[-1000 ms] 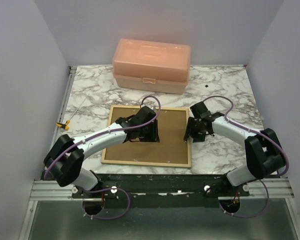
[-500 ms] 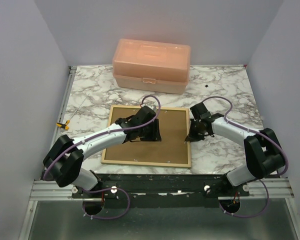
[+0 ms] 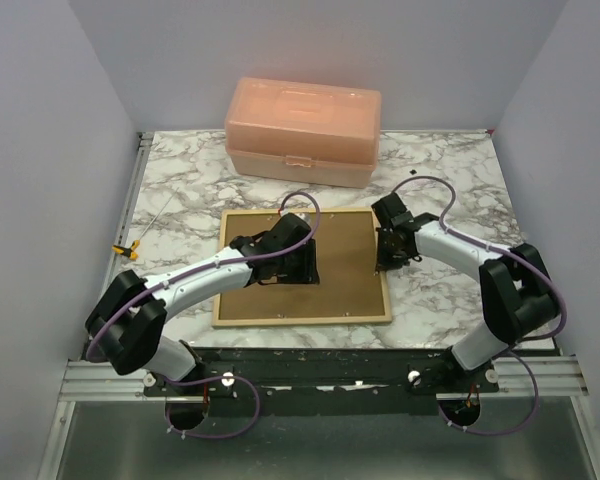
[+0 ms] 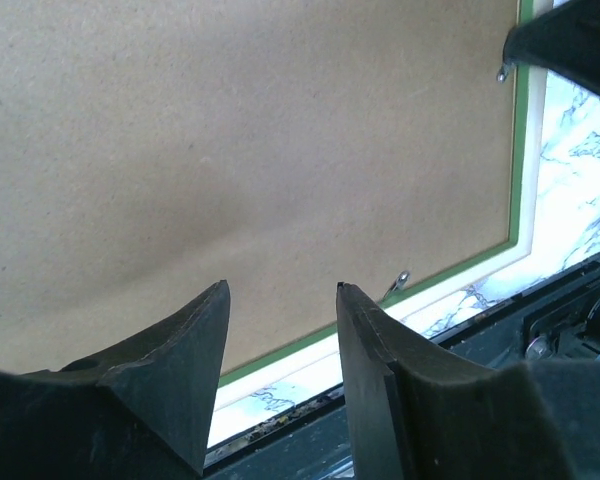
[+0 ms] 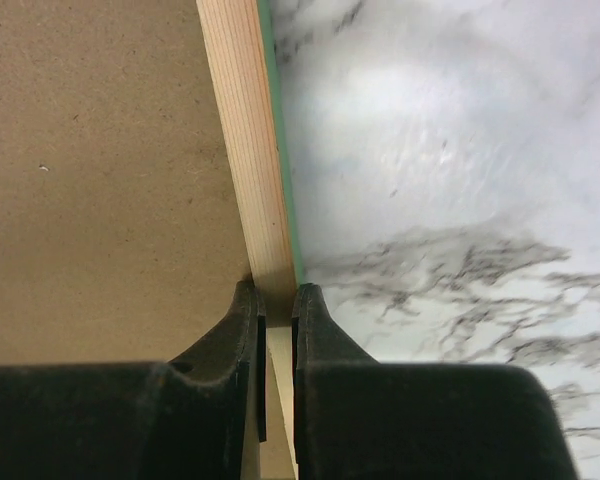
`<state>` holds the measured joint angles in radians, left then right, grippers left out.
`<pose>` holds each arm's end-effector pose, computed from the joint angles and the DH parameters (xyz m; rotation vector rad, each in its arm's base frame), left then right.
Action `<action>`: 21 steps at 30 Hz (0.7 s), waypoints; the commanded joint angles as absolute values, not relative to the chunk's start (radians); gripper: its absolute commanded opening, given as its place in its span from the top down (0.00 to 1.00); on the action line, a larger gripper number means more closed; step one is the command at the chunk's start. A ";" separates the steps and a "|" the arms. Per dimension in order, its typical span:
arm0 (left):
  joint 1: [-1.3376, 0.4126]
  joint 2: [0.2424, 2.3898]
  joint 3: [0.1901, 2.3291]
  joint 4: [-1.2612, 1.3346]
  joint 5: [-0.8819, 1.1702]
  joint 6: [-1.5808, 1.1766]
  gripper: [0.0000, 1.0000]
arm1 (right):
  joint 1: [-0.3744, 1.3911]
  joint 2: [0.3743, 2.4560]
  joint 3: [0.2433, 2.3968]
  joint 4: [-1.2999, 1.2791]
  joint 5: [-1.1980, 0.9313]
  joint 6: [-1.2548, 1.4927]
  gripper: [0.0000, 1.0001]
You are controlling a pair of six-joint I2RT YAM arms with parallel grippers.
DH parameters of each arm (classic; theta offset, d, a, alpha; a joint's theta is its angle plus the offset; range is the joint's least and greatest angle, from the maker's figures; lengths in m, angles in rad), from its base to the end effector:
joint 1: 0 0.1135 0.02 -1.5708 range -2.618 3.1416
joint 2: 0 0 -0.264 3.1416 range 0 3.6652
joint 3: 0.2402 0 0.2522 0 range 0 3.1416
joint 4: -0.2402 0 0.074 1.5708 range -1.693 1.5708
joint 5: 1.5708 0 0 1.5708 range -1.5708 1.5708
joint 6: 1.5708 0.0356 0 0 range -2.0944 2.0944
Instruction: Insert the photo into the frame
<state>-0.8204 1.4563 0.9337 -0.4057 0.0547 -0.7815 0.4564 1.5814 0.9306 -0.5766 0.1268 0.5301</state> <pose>0.2016 -0.2191 0.2178 0.0757 2.6489 -0.6836 0.2631 0.1241 0.1739 0.1330 2.7760 0.0728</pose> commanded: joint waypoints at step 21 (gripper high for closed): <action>-0.452 1.061 0.653 -0.616 -0.107 -0.783 0.39 | 0.418 1.688 1.153 -0.654 0.361 0.545 0.20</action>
<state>-0.5060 1.0782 0.6796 -0.5117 -0.0177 -0.7731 0.4389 1.7477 1.1603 -0.6487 0.4561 0.4622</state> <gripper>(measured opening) 0.608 0.795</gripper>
